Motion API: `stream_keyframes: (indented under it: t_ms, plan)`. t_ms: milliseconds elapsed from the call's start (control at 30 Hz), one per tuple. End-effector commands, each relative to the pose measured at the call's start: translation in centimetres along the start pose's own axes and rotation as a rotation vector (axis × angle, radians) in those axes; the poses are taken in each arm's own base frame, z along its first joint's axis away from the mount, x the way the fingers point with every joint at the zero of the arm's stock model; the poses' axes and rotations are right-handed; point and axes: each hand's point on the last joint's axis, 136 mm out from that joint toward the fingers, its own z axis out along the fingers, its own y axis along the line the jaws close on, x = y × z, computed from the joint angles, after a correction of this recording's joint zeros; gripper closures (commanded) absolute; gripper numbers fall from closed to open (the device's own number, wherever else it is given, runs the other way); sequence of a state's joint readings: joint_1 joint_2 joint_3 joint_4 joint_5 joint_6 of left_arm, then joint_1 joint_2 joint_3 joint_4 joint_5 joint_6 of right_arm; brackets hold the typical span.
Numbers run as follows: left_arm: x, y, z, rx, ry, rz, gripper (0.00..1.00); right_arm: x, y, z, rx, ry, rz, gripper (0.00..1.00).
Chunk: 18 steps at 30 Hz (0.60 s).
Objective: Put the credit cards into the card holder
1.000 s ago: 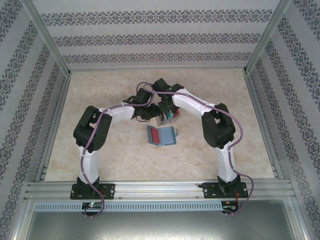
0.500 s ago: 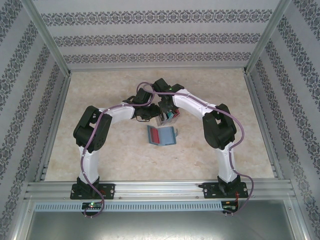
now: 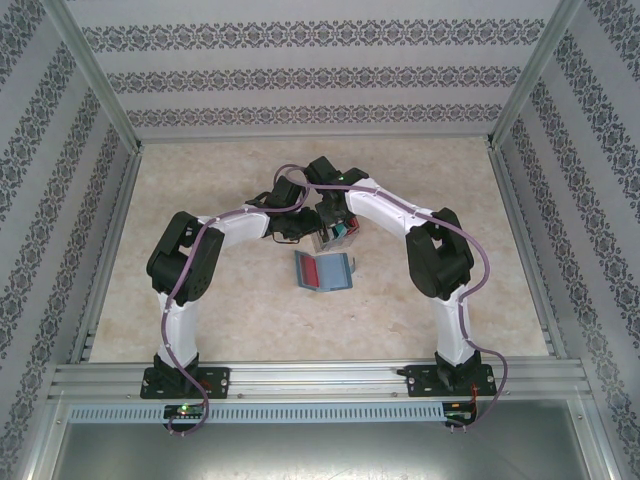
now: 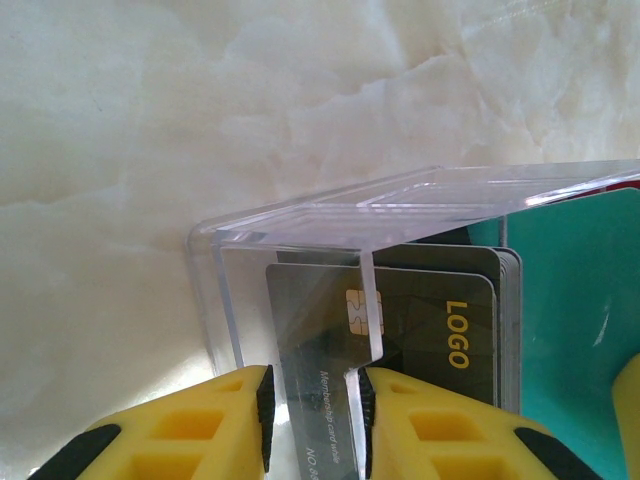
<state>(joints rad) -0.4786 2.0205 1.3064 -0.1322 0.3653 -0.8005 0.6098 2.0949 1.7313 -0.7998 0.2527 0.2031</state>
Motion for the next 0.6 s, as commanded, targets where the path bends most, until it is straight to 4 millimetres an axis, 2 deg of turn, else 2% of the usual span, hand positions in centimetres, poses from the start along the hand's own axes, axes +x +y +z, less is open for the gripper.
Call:
stream_keyframes:
  t_ms: [0,233,433,567]
  plan:
    - [3.4,2.0,0.4,-0.081,0.094,0.005,0.7,0.9,-0.5,-0.3,0.012,0.026,0.007,0.9]
    - [3.4,1.9,0.3,-0.08,0.094,0.006,0.7,0.5,-0.1,-1.8,-0.037,0.001,0.037,1.0]
    - [3.3,1.6,0.1,-0.068,0.091,0.014,0.7,0.1,0.9,-3.8,-0.137,-0.035,0.098,1.0]
    - [3.1,0.7,-0.1,-0.028,0.087,0.02,0.69,-0.2,1.3,-5.2,-0.209,-0.055,0.152,1.0]
